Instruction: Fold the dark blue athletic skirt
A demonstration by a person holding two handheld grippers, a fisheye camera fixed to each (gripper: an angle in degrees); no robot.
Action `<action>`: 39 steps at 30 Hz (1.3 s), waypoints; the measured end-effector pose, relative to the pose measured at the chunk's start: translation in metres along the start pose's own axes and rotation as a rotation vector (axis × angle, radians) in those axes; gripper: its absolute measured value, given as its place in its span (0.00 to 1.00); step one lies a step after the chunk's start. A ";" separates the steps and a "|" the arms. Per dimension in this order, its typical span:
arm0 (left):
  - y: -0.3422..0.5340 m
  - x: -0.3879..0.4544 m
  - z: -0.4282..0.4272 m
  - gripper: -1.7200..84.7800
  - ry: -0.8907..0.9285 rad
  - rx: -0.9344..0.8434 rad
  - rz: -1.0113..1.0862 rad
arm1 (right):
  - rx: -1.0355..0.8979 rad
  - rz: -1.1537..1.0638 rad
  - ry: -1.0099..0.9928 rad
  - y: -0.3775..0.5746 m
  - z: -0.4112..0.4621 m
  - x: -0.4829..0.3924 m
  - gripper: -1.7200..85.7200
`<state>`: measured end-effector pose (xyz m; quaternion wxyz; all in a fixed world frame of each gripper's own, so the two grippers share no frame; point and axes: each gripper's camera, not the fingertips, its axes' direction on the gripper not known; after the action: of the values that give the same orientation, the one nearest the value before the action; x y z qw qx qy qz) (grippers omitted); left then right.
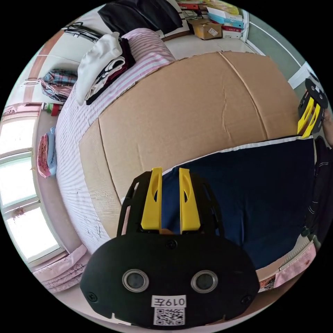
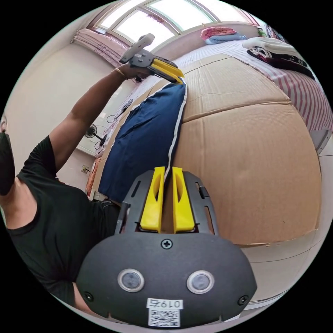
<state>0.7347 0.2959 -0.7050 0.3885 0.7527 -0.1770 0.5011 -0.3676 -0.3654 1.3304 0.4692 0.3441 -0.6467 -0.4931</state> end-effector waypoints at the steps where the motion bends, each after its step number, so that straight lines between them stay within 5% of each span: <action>1: 0.010 -0.001 -0.008 0.09 -0.010 0.042 -0.025 | 0.001 0.009 -0.019 0.003 -0.001 0.002 0.05; 11: 0.086 0.060 -0.032 0.07 0.078 0.288 -0.025 | -0.069 0.027 -0.089 0.002 0.030 -0.002 0.03; 24: 0.173 0.102 0.014 0.05 0.000 0.161 -0.044 | -0.054 0.047 -0.020 -0.037 0.078 -0.026 0.02; 32: 0.357 0.121 -0.033 0.03 -0.087 0.450 -0.394 | 0.069 -0.156 0.176 -0.071 0.096 -0.079 0.01; 39: 0.536 0.209 -0.023 0.03 -0.061 0.455 -0.698 | 0.176 -0.458 0.146 -0.136 0.155 -0.142 0.01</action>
<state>0.4599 -0.0012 -0.2956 0.3533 0.8487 0.1927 0.3432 -0.4708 -0.2250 1.1506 0.3590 0.5560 -0.5565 -0.5023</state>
